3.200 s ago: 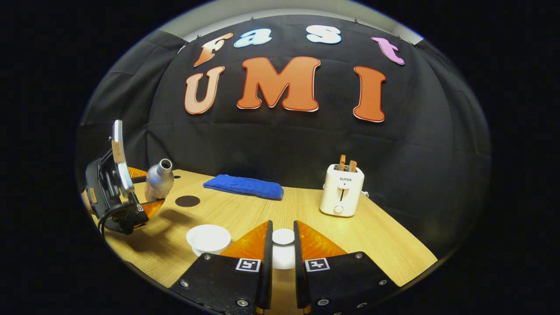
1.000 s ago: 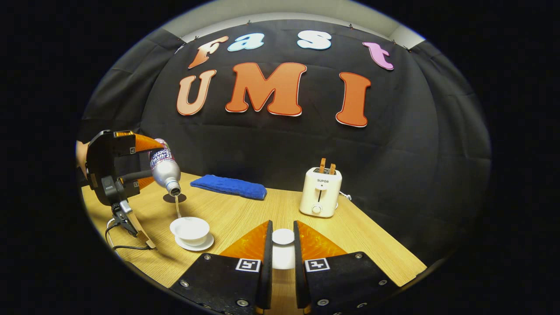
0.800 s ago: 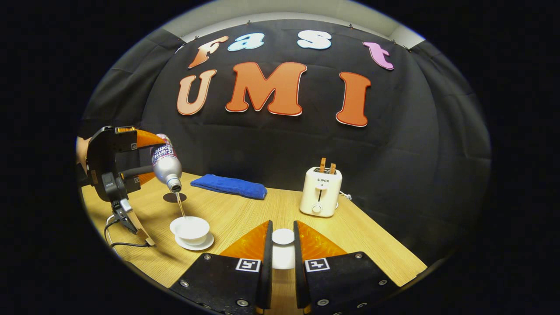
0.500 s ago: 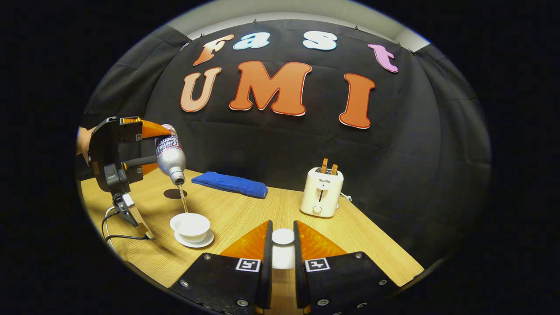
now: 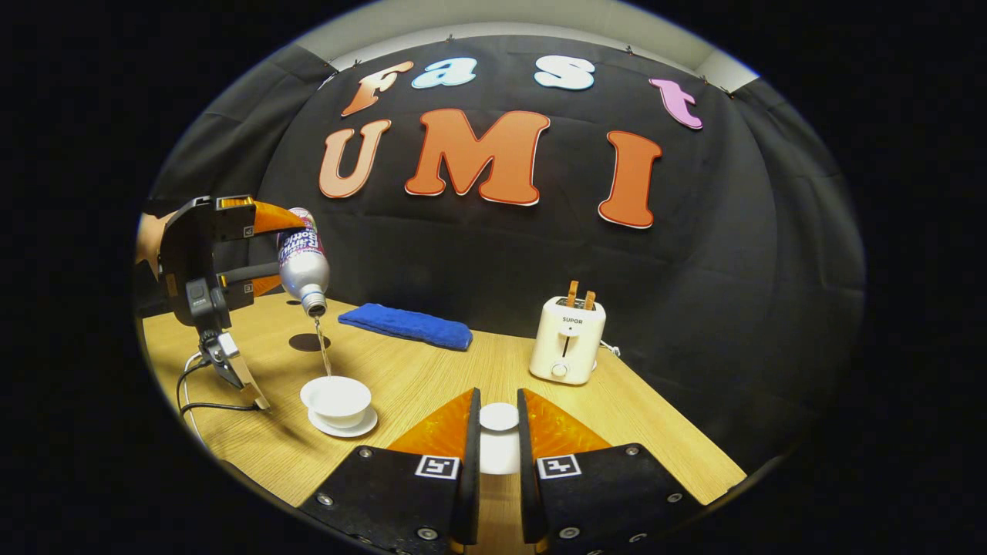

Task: Open the teacup lid with one hand, grasp the water bottle and pour water into the teacup with the other hand; after pouring, place the water bottle on the coaster and then close the teacup lid.

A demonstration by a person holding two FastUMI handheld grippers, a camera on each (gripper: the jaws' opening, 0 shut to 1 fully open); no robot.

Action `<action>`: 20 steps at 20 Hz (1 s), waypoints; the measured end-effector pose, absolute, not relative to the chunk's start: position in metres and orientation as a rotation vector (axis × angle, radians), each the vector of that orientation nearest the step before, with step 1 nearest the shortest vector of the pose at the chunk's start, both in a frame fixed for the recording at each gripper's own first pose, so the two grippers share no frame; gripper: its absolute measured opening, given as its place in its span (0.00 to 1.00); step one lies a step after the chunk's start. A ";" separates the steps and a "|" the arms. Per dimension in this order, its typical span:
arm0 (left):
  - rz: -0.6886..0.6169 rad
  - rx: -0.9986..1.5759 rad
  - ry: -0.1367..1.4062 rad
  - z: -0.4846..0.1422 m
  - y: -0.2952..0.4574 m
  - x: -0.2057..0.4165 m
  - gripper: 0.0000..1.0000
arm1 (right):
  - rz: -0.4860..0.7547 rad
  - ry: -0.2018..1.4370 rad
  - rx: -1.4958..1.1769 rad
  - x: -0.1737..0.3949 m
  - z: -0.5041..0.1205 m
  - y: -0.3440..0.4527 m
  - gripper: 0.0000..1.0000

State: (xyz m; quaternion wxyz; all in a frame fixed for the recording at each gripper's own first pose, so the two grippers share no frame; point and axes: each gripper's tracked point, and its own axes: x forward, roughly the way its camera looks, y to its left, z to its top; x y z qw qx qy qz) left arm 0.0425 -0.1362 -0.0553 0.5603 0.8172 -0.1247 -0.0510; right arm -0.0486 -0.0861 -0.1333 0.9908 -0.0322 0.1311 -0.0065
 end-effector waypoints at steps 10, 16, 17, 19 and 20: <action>-0.150 1.987 -0.300 -0.075 -0.136 0.042 0.85 | 0.022 0.265 -0.083 -0.045 -0.136 -0.071 0.23; -0.175 2.018 -0.325 -0.084 -0.144 0.040 0.84 | 0.033 0.273 -0.078 -0.043 -0.138 -0.065 0.23; -0.178 2.022 -0.331 -0.085 -0.145 0.040 0.83 | 0.037 0.275 -0.077 -0.042 -0.139 -0.064 0.23; -0.178 2.025 -0.350 -0.084 -0.147 0.037 0.83 | 0.040 0.276 -0.072 -0.042 -0.140 -0.063 0.23; -0.178 2.023 -0.356 -0.084 -0.148 0.036 0.83 | 0.042 0.277 -0.070 -0.042 -0.140 -0.061 0.23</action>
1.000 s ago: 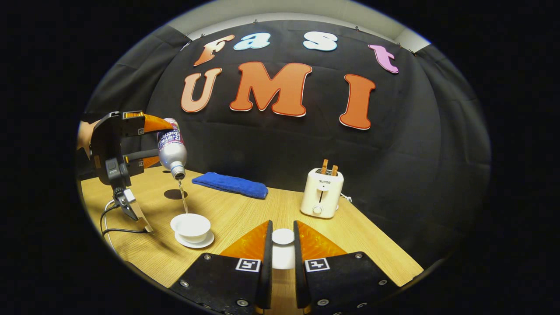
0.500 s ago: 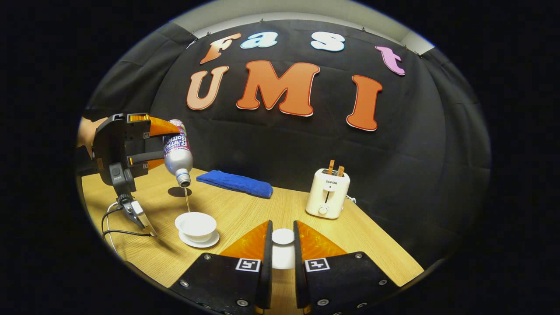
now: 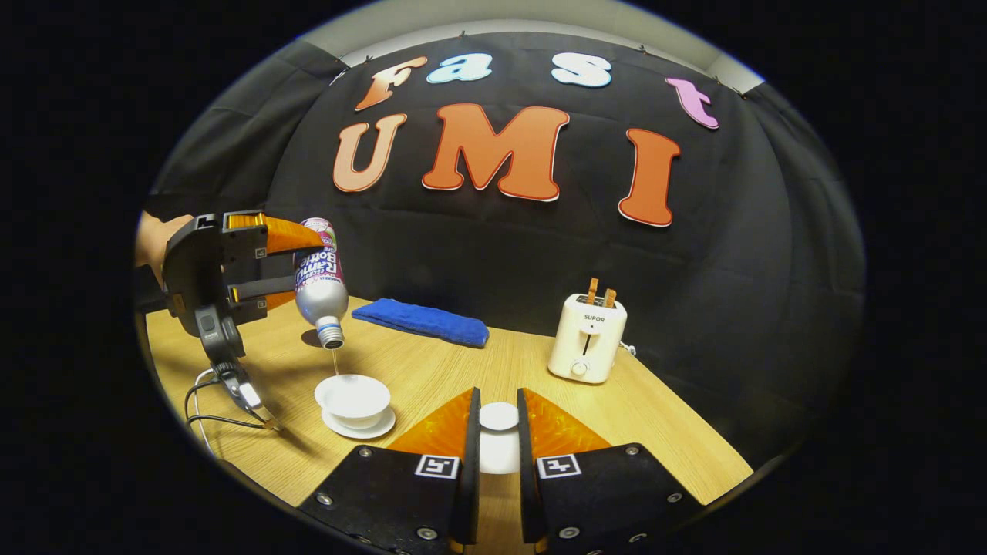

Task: Open the teacup lid with one hand, grasp the water bottle and pour water into the teacup with the other hand; after pouring, place the water bottle on the coaster and then close the teacup lid.

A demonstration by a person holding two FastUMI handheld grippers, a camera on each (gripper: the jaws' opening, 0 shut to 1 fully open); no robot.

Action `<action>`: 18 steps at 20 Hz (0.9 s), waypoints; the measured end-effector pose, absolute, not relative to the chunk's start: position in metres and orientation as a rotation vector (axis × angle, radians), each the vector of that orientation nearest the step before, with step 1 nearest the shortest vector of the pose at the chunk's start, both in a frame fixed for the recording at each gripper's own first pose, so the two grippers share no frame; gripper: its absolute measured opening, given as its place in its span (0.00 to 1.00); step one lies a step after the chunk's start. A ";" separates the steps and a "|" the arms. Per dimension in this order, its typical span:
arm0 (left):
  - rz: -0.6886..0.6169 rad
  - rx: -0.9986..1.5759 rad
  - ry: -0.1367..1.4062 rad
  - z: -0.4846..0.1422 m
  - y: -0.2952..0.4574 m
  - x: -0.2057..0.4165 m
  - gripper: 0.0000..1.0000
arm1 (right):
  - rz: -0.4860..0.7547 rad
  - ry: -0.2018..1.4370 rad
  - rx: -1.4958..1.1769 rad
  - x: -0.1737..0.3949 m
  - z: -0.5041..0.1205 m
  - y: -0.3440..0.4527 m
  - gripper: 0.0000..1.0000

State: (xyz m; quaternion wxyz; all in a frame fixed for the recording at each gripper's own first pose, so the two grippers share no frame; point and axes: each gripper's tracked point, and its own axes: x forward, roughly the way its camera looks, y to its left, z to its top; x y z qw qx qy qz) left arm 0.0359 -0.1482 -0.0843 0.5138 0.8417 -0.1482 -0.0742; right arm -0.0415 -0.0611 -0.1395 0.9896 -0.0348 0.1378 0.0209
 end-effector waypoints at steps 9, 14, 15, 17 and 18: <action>-0.164 1.957 -0.405 -0.080 -0.149 0.033 0.83 | 0.075 0.288 -0.065 -0.035 -0.142 -0.041 0.22; -0.163 1.933 -0.411 -0.081 -0.146 0.034 0.81 | 0.090 0.294 -0.074 -0.030 -0.141 -0.031 0.23; -0.161 1.925 -0.419 -0.080 -0.146 0.033 0.80 | 0.092 0.293 -0.077 -0.029 -0.141 -0.030 0.23; -0.165 1.893 -0.412 -0.080 -0.145 0.035 0.83 | 0.100 0.295 -0.077 -0.027 -0.141 -0.025 0.23; -0.166 1.861 -0.398 -0.081 -0.142 0.037 0.83 | 0.101 0.297 -0.077 -0.025 -0.140 -0.022 0.23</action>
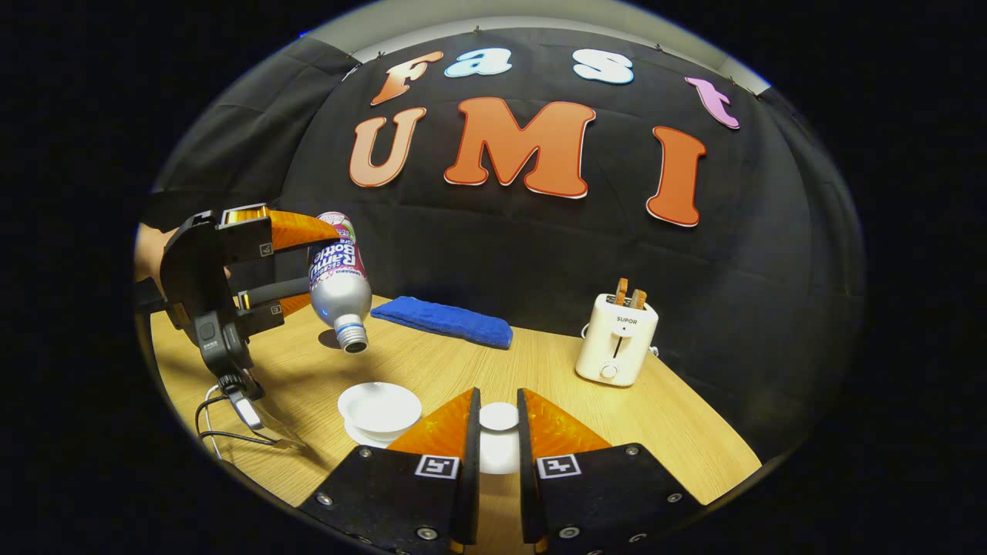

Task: Open the teacup lid with one hand, grasp the water bottle and pour water into the teacup with the other hand; after pouring, place the water bottle on the coaster and then close the teacup lid.

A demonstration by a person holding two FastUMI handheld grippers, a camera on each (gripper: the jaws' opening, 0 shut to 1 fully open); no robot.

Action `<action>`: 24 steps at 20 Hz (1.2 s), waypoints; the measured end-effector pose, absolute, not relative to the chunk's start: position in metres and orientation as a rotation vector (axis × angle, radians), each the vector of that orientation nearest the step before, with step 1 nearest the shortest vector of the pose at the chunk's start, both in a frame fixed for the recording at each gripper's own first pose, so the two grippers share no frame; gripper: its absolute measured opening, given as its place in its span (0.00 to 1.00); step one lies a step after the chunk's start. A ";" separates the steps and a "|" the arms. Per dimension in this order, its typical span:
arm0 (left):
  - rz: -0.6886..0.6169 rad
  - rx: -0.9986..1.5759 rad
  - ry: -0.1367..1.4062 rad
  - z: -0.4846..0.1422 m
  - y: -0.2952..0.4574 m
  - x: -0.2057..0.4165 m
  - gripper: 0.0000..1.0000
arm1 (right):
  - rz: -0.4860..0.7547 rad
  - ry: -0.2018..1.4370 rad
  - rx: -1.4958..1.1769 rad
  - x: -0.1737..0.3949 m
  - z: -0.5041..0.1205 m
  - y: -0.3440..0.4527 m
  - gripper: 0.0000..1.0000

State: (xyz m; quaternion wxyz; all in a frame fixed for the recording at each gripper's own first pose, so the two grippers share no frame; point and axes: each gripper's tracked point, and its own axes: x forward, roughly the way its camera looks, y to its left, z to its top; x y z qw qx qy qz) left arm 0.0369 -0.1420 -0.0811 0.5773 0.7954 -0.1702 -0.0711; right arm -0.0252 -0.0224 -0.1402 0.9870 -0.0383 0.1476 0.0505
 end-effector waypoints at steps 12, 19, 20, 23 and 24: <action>-0.076 1.252 -0.231 -0.077 -0.072 0.059 0.82 | 0.153 0.306 -0.097 -0.006 -0.134 0.013 0.23; -0.015 0.755 -0.148 -0.075 -0.043 0.077 0.82 | 0.158 0.281 -0.084 0.009 -0.119 0.029 0.23; -0.001 0.685 -0.122 -0.076 -0.038 0.080 0.82 | 0.157 0.276 -0.082 0.010 -0.117 0.029 0.23; 0.021 0.471 -0.054 -0.083 -0.029 0.089 0.82 | 0.161 0.273 -0.087 0.013 -0.113 0.032 0.23; 0.016 0.412 -0.037 -0.084 -0.031 0.091 0.82 | 0.160 0.271 -0.086 0.013 -0.111 0.034 0.23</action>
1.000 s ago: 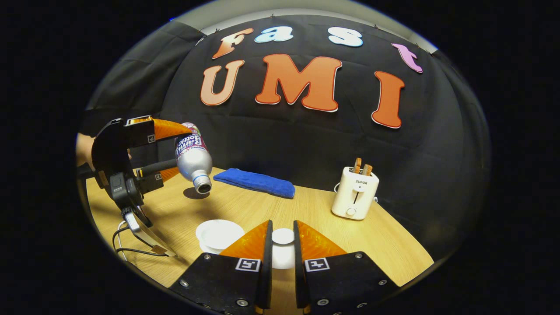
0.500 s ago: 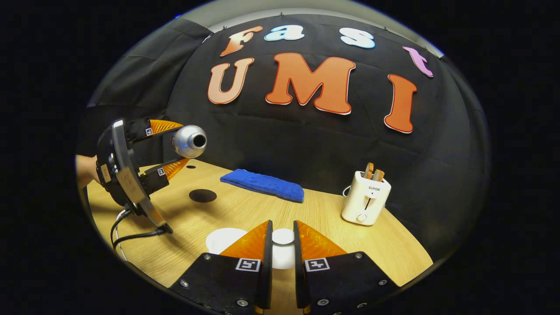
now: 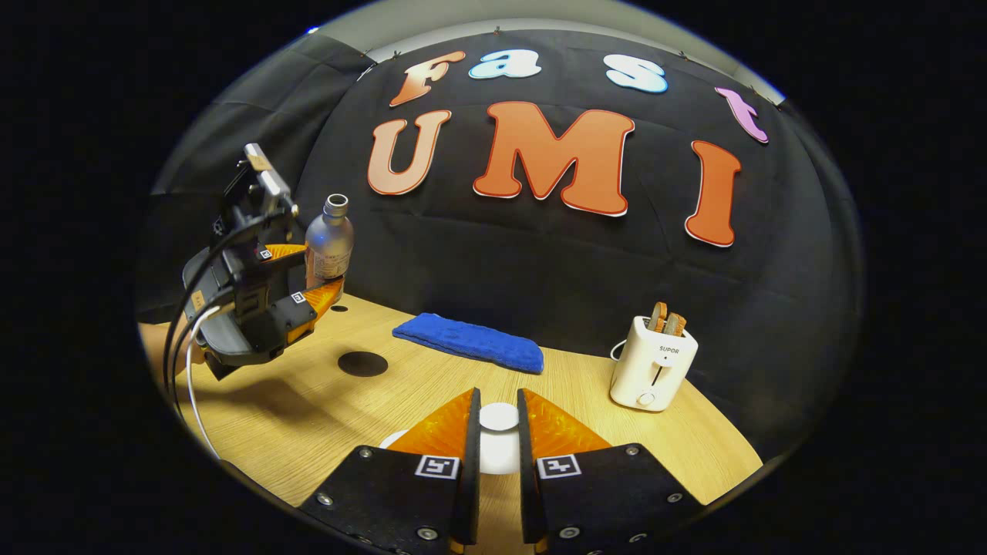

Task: Open the teacup lid with one hand, grasp the water bottle and pour water into the teacup with the other hand; after pouring, place the water bottle on the coaster and then close the teacup lid.

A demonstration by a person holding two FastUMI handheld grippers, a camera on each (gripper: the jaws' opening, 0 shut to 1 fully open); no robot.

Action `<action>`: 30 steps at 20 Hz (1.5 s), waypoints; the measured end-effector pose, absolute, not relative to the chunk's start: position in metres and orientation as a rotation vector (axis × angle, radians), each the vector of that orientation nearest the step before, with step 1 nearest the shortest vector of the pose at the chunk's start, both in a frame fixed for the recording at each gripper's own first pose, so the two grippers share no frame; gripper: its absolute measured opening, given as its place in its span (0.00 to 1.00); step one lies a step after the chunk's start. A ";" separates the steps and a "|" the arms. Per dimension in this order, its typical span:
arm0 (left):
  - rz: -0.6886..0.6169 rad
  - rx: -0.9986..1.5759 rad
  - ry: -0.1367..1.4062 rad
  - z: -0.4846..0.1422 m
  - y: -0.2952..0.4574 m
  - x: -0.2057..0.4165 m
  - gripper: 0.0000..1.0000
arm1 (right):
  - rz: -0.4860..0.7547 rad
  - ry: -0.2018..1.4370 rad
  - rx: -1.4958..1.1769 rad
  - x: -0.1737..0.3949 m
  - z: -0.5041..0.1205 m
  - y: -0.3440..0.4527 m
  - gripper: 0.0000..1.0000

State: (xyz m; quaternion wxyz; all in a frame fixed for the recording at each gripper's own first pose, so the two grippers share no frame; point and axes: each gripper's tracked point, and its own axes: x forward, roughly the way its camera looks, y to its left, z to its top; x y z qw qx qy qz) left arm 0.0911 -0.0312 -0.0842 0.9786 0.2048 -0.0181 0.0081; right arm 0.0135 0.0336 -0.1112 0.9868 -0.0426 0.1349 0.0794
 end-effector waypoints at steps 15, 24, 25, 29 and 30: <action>-0.070 -0.117 0.292 -0.160 -0.044 0.138 0.78 | 0.212 0.272 -0.007 0.023 -0.113 0.052 0.23; -0.084 -0.077 0.434 -0.210 -0.055 0.145 0.83 | 0.242 0.316 0.010 0.024 -0.133 0.060 0.23; -0.084 -0.075 0.435 -0.212 -0.056 0.146 0.80 | 0.246 0.317 0.011 0.024 -0.134 0.061 0.23; -0.087 -0.069 0.448 -0.214 -0.055 0.143 0.84 | 0.267 0.322 0.023 0.022 -0.133 0.070 0.23; -0.090 -0.071 0.458 -0.216 -0.054 0.140 0.84 | 0.271 0.325 0.021 0.022 -0.134 0.071 0.23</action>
